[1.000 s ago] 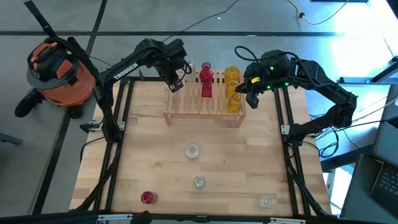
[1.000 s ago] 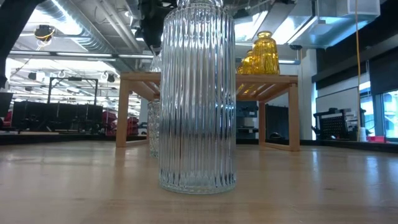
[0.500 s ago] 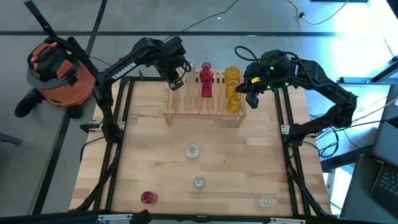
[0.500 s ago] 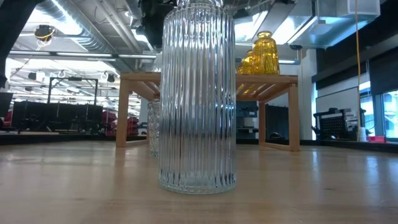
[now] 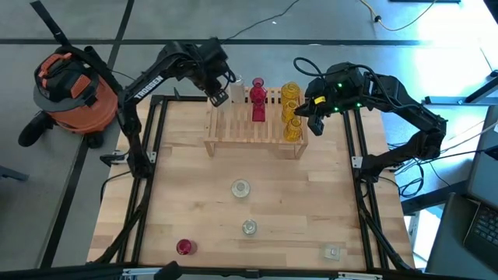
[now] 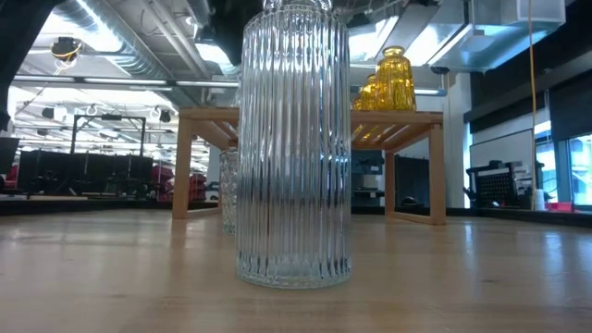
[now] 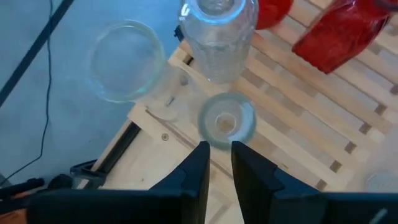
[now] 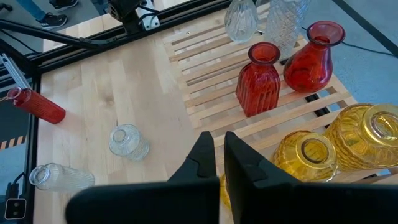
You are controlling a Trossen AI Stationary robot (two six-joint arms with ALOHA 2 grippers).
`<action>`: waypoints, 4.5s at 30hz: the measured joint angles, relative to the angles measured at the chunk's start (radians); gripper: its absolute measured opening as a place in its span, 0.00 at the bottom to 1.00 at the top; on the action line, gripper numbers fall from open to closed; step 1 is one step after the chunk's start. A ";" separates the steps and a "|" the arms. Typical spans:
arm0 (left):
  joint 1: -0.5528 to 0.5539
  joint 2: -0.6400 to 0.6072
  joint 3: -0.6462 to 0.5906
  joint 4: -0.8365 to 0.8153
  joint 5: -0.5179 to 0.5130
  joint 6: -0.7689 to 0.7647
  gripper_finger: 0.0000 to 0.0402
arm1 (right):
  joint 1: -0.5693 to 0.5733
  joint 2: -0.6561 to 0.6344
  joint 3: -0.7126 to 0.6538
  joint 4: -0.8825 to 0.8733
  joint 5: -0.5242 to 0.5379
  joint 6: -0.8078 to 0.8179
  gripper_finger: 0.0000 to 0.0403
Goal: Sort vases onto shelf
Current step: Put the transparent vase on the shelf aligned with the other transparent vase
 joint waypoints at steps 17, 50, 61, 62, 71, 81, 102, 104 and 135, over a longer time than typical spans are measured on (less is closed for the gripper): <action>-0.038 -0.337 -0.133 0.000 0.297 -0.173 0.15 | 0.032 0.021 0.002 0.032 -0.244 -0.012 0.00; -0.417 -1.147 -1.359 0.344 0.237 -0.396 0.15 | 0.466 0.561 0.000 0.557 -0.176 -0.028 0.15; -0.417 -1.340 -1.396 0.306 0.250 -0.452 0.15 | 0.484 0.677 0.000 0.469 0.018 0.031 0.72; -0.417 -1.357 -1.396 0.302 0.249 -0.461 0.15 | 0.484 0.684 0.000 0.449 0.049 0.032 0.74; -0.417 -1.460 -1.396 0.275 0.226 -0.518 0.12 | 0.456 0.715 0.000 0.373 0.065 0.132 0.73; -0.417 -1.474 -1.396 0.271 0.216 -0.527 0.05 | 0.458 0.784 0.002 0.399 0.004 0.121 0.58; -0.417 -1.474 -1.397 0.270 0.176 -0.537 0.03 | 0.459 0.792 0.131 0.374 0.030 0.169 0.35; -0.417 -1.474 -1.397 0.270 0.170 -0.535 0.03 | 0.459 0.790 0.185 0.333 0.044 0.149 0.35; -0.416 -1.474 -1.397 0.281 0.123 -0.596 0.03 | 0.124 0.721 0.537 0.036 0.213 0.010 0.35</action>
